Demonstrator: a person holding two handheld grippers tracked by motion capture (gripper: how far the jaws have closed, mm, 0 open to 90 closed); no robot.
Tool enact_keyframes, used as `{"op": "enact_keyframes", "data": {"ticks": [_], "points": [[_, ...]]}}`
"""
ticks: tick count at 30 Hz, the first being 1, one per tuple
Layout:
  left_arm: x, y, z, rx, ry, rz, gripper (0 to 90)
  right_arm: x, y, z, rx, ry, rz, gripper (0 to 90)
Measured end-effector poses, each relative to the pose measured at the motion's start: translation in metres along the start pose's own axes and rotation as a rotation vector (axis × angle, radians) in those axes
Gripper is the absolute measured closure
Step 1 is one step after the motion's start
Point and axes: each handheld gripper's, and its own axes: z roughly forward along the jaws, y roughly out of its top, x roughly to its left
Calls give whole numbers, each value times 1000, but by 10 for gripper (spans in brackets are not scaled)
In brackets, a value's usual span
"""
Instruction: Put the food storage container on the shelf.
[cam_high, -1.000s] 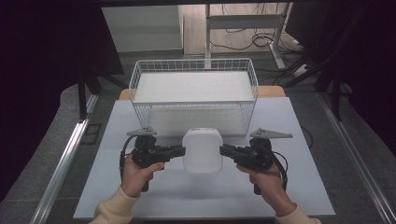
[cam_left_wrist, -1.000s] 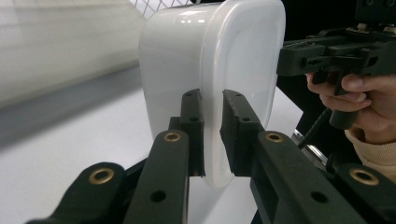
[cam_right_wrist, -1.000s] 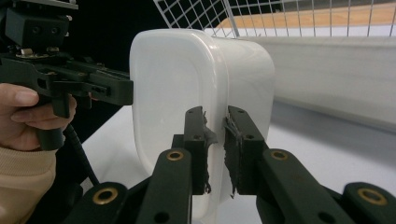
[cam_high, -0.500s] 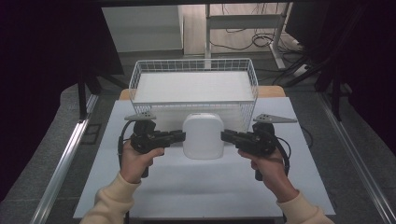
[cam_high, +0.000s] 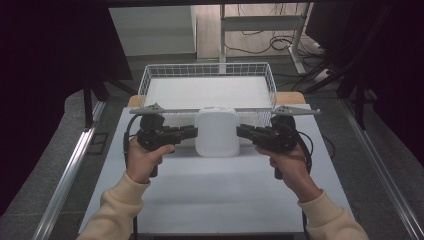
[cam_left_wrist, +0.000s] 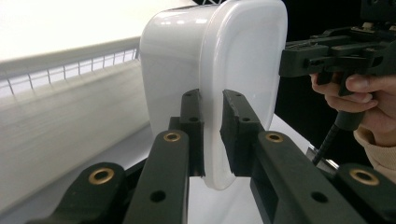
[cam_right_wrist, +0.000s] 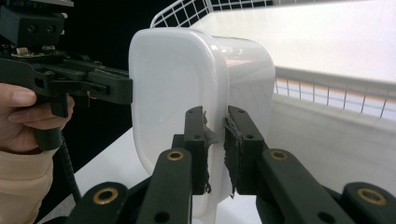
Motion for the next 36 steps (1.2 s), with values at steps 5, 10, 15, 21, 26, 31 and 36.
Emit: {"op": "enact_keyframes", "data": {"ticks": [5,10,15,21,26,31,36], "points": [[3,9,-3,-10,9,8,794,1,15,2,0,6,-16,795],[4,24,-8,-18,14,17,793,1,27,3,-5,15,-24,796],[6,42,-13,-27,13,33,790,4,45,2,-20,20,-43,798],[6,62,-16,-36,27,49,790,4,65,2,-23,10,-55,798],[11,77,-15,-28,21,58,790,0,83,3,-26,0,-65,798],[18,86,-13,-25,16,48,790,-6,93,9,-18,8,-55,799],[29,94,-8,-17,11,16,790,-13,101,15,0,15,-42,798]]}}
